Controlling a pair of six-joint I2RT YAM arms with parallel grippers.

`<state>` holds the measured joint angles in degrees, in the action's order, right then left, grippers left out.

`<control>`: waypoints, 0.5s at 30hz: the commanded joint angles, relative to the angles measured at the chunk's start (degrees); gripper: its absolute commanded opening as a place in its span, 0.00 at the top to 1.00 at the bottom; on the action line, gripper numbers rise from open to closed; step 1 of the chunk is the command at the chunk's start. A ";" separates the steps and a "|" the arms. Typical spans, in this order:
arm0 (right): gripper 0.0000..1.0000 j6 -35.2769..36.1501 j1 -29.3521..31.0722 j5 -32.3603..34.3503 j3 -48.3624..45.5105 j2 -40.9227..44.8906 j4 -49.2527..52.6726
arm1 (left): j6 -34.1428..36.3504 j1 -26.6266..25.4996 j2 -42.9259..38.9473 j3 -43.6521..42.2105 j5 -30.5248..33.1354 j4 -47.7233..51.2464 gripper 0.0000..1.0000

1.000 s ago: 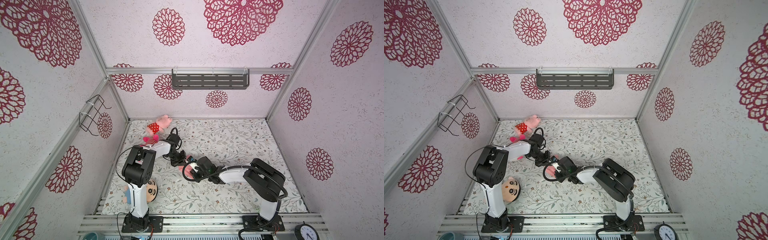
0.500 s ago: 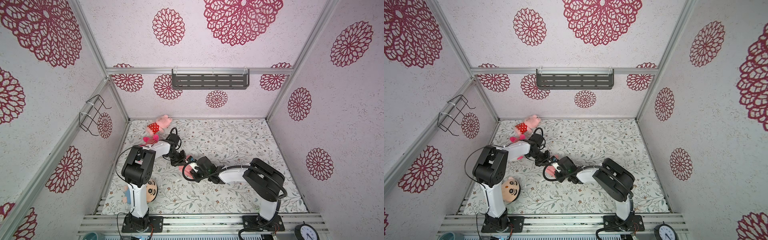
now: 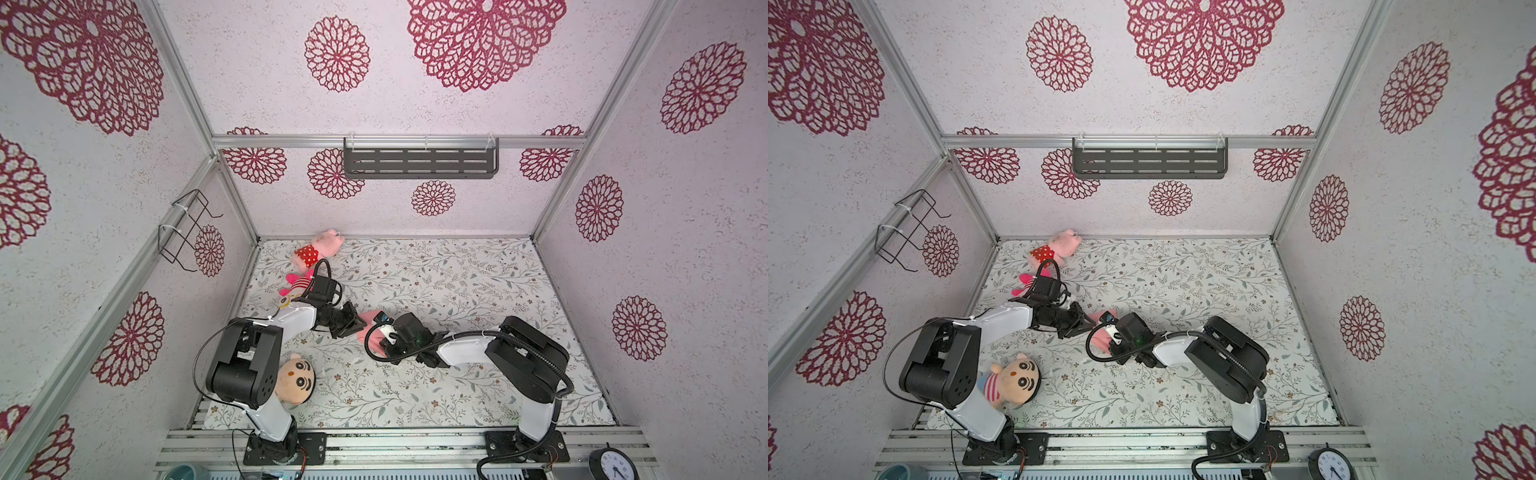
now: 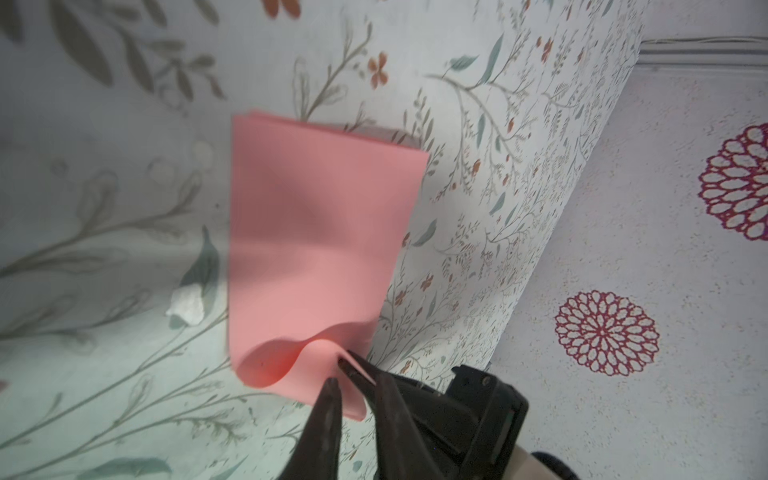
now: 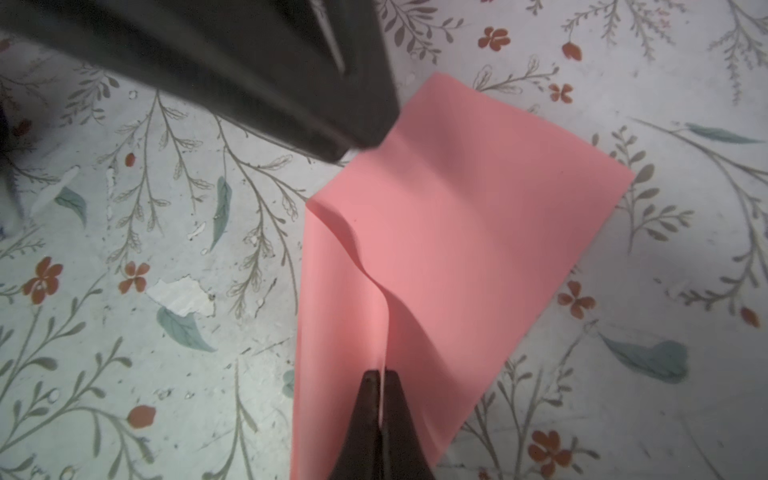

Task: Fold a paper plane with a square sheet of paper (pick it up from the middle)

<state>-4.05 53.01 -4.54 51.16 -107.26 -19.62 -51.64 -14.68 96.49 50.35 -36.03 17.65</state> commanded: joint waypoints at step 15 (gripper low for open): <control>0.99 -1.57 -0.41 -0.42 0.70 -1.01 0.89 | -4.36 -4.57 4.01 -4.27 -1.33 -10.54 0.93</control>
<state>-4.69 52.95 -4.71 51.16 -107.35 -19.77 -55.81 -19.09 99.29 45.91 -37.23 8.43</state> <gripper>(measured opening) 0.054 0.077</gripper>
